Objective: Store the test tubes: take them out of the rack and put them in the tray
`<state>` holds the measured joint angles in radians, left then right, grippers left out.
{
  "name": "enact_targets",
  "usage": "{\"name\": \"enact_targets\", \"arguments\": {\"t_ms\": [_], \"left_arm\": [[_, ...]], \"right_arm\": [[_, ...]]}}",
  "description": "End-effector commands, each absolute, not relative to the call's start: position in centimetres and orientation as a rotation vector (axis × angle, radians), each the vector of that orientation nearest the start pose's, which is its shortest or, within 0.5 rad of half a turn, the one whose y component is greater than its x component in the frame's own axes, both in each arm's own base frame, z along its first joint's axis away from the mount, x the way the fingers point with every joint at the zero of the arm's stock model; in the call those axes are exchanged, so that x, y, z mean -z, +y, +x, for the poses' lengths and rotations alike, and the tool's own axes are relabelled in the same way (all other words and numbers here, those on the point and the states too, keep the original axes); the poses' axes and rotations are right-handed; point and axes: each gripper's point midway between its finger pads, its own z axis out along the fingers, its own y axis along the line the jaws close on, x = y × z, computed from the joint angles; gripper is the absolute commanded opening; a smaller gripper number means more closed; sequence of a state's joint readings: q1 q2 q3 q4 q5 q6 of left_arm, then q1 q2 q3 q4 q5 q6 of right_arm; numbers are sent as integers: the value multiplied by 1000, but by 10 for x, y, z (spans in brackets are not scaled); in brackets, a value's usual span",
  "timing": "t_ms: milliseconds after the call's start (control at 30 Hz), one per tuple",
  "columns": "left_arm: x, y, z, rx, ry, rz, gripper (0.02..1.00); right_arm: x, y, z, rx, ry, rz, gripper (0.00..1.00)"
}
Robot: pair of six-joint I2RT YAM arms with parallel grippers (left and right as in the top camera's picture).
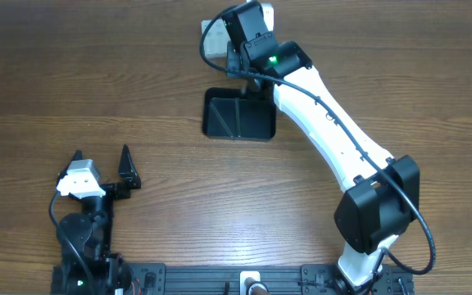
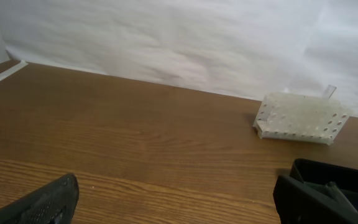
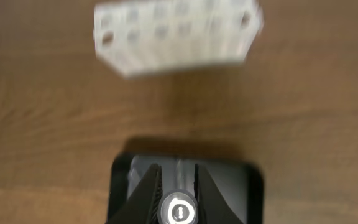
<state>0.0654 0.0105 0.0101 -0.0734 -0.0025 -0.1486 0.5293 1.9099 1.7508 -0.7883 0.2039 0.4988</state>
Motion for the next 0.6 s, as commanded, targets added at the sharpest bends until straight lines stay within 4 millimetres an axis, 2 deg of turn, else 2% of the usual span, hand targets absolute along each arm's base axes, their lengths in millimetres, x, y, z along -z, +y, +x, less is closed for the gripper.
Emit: {"name": "enact_targets", "arguments": {"t_ms": [33, 267, 600], "left_arm": [[-157, 13, 246, 61, 1637, -150, 998], [-157, 13, 246, 61, 1637, -150, 998], [-157, 13, 246, 61, 1637, -150, 998]], "right_arm": [[-193, 235, 426, -301, 2569, 135, 51], [-169, 226, 405, -235, 2699, 129, 36], [-140, 217, 405, -158, 2776, 145, 42]]}}
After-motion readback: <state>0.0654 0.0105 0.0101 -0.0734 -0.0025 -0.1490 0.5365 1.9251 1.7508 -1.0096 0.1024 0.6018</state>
